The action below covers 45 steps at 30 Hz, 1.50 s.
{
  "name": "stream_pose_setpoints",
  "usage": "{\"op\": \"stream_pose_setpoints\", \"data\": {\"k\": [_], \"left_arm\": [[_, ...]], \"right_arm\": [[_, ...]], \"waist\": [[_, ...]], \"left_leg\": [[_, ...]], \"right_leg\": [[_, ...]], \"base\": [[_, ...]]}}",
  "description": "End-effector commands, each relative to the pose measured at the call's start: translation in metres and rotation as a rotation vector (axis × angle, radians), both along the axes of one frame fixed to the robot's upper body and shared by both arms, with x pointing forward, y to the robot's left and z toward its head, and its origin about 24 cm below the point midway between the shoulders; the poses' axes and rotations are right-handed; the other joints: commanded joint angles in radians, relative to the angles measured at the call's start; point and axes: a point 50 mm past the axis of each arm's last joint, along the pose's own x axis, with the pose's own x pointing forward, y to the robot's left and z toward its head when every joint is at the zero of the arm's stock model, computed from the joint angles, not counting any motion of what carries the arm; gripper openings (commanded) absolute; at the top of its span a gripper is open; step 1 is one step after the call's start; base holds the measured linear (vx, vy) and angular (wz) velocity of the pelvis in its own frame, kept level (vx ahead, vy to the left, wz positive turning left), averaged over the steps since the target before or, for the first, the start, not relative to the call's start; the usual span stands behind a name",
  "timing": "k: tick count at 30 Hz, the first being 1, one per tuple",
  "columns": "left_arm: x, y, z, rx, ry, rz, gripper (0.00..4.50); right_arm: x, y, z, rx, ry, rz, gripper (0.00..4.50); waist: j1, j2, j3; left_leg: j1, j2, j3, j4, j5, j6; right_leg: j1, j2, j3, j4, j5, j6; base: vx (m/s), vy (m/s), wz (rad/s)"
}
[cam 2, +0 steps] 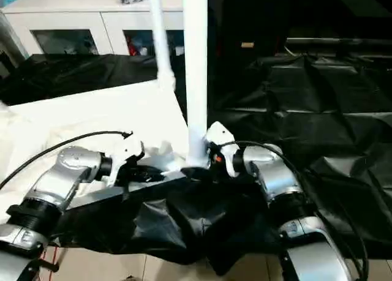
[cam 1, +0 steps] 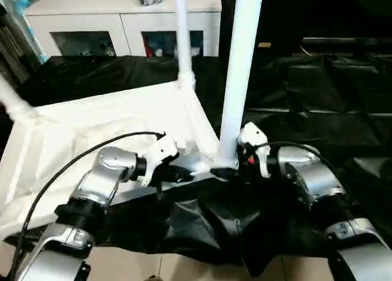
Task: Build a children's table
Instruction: Rotate leg to tighten
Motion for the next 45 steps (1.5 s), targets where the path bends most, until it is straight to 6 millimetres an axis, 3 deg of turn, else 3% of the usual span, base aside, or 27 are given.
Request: {"op": "stream_pose_setpoints", "data": {"k": [1,5,6,7,14,17,19,20,21,22,24,28,30,31,36,38,42,45], "left_arm": [[-0.005,-0.023,0.006,-0.045,-0.016,-0.128,0.0],[-0.007,-0.021,0.005,-0.046,-0.004,-0.142,0.0],[-0.007,-0.022,0.004,-0.048,-0.003,-0.142,0.0],[-0.007,-0.022,0.004,-0.048,-0.003,-0.142,0.0],[0.0,-0.03,0.004,-0.07,-0.023,-0.044,0.0],[0.007,-0.037,0.005,-0.087,-0.04,0.039,0.0],[0.016,-0.049,0.004,-0.095,-0.065,0.152,0.0],[0.018,-0.055,0.003,-0.1,-0.07,0.182,0.0],[0.018,-0.055,0.003,-0.1,-0.07,0.182,0.0],[0.018,-0.061,0.002,-0.1,-0.072,0.194,0.0],[0.019,-0.067,0.002,-0.099,-0.078,0.212,0.0],[0.02,-0.077,0.003,-0.11,-0.084,0.238,0.0],[0.019,-0.079,0.004,-0.122,-0.083,0.216,0.0],[0.019,-0.079,0.004,-0.122,-0.083,0.215,0.0],[0.011,-0.072,0.005,-0.13,-0.084,0.099,0.0],[0.008,-0.065,0.005,-0.128,-0.071,0.055,0.0],[0.003,-0.054,0.004,-0.116,-0.05,-0.003,0.0],[-0.002,-0.042,0.004,-0.097,-0.02,-0.082,0.0]], "right_arm": [[-0.009,0.021,-0.006,0.002,0.041,0.113,3.59],[-0.013,0.022,-0.006,0.022,0.054,0.144,3.23],[-0.014,0.023,-0.007,0.024,0.06,0.149,3.16],[-0.014,0.023,-0.007,0.024,0.06,0.149,3.08],[-0.015,0.03,-0.017,0.027,0.065,0.053,2.74],[-0.009,0.036,-0.024,0.034,0.049,-0.096,2.72],[-0.002,0.047,-0.033,0.039,0.042,-0.291,2.72],[0.001,0.052,-0.035,0.049,0.056,-0.359,2.72],[0.001,0.052,-0.035,0.049,0.056,-0.359,2.72],[0.003,0.057,-0.037,0.06,0.076,-0.413,2.72],[0.006,0.061,-0.039,0.047,0.09,-0.489,2.72],[0.008,0.072,-0.038,0.041,0.08,-0.518,2.72],[0.01,0.073,-0.033,0.09,0.098,-0.514,3.28],[0.01,0.073,-0.033,0.091,0.099,-0.514,3.28],[0.013,0.063,-0.022,0.132,0.082,-0.417,3.77],[0.01,0.054,-0.018,0.125,0.073,-0.318,3.77],[0.005,0.04,-0.014,0.095,0.064,-0.194,3.77],[0.0,0.024,-0.011,0.052,0.056,-0.08,3.77]], "waist": [[-0.001,-0.013,-0.06],[0.002,-0.011,-0.061],[0.003,-0.004,-0.061],[0.002,-0.008,-0.061],[0.002,-0.005,-0.061],[-0.006,-0.002,-0.052],[-0.016,-0.001,-0.044],[-0.022,0.001,-0.038],[-0.028,-0.001,-0.038],[-0.031,-0.001,-0.042],[-0.035,0.002,-0.046],[-0.037,-0.001,-0.051],[-0.033,0.002,-0.053],[-0.033,0.001,-0.052],[-0.031,0.001,-0.053],[-0.029,0.008,-0.055],[-0.021,0.005,-0.063],[-0.014,0.002,-0.061]], "left_leg": [[0.007,0.022,0.001,-0.06,-0.124,0.092],[0.007,0.022,0.0,-0.059,-0.116,0.091],[0.007,0.022,0.0,-0.059,-0.117,0.089],[0.007,0.022,0.0,-0.059,-0.12,0.087],[0.008,0.022,0.0,-0.06,-0.13,0.078],[0.012,0.022,-0.002,-0.071,-0.196,0.038],[0.019,0.019,-0.006,-0.079,-0.295,0.0],[0.022,0.018,-0.004,-0.082,-0.316,-0.01],[0.027,0.015,-0.01,-0.084,-0.349,-0.024],[0.028,0.016,-0.011,-0.083,-0.344,-0.022],[0.02,0.017,-0.012,-0.084,-0.31,-0.014],[0.017,0.014,-0.006,-0.078,-0.257,0.011],[0.014,0.014,-0.005,-0.076,-0.228,0.027],[0.014,0.014,-0.004,-0.076,-0.225,0.033],[0.014,0.017,-0.007,-0.079,-0.243,0.035],[0.012,0.019,-0.006,-0.076,-0.215,0.044],[0.006,0.019,-0.001,-0.063,-0.124,0.091],[0.004,0.02,-0.001,-0.063,-0.134,0.101]], "right_leg": [[0.054,-0.046,0.038,-0.061,-0.014,-0.276],[0.053,-0.046,0.037,-0.059,-0.001,-0.278],[0.053,-0.046,0.037,-0.058,0.0,-0.279],[0.053,-0.045,0.036,-0.059,0.003,-0.278],[0.054,-0.044,0.036,-0.06,0.002,-0.276],[0.052,-0.047,0.037,-0.074,-0.122,-0.254],[0.049,-0.049,0.038,-0.091,-0.289,-0.215],[0.042,-0.048,0.039,-0.095,-0.324,-0.207],[0.043,-0.05,0.038,-0.102,-0.388,-0.185],[0.044,-0.051,0.041,-0.103,-0.383,-0.176],[0.046,-0.048,0.042,-0.098,-0.307,-0.187],[0.05,-0.046,0.041,-0.091,-0.202,-0.213],[0.053,-0.047,0.041,-0.088,-0.165,-0.221],[0.053,-0.047,0.04,-0.089,-0.159,-0.224],[0.054,-0.047,0.038,-0.088,-0.166,-0.227],[0.055,-0.047,0.038,-0.081,-0.109,-0.241],[0.059,-0.045,0.034,-0.066,0.041,-0.277],[0.058,-0.044,0.032,-0.066,0.024,-0.28]], "base": [[0.0,0.0,0.0],[0.0,0.0,0.0],[0.0,0.0,0.0],[0.0,0.0,0.0],[0.0,0.0,0.0],[0.0,0.0,0.0],[0.0,0.0,0.0],[0.0,0.0,0.0],[0.0,0.0,0.0],[0.0,0.0,0.0],[0.0,0.0,0.0],[0.0,0.0,0.0],[0.0,0.0,0.0],[0.0,0.0,0.0],[0.0,0.0,0.0],[0.0,0.0,0.0],[0.0,0.0,0.0],[0.0,0.0,0.0]]}}
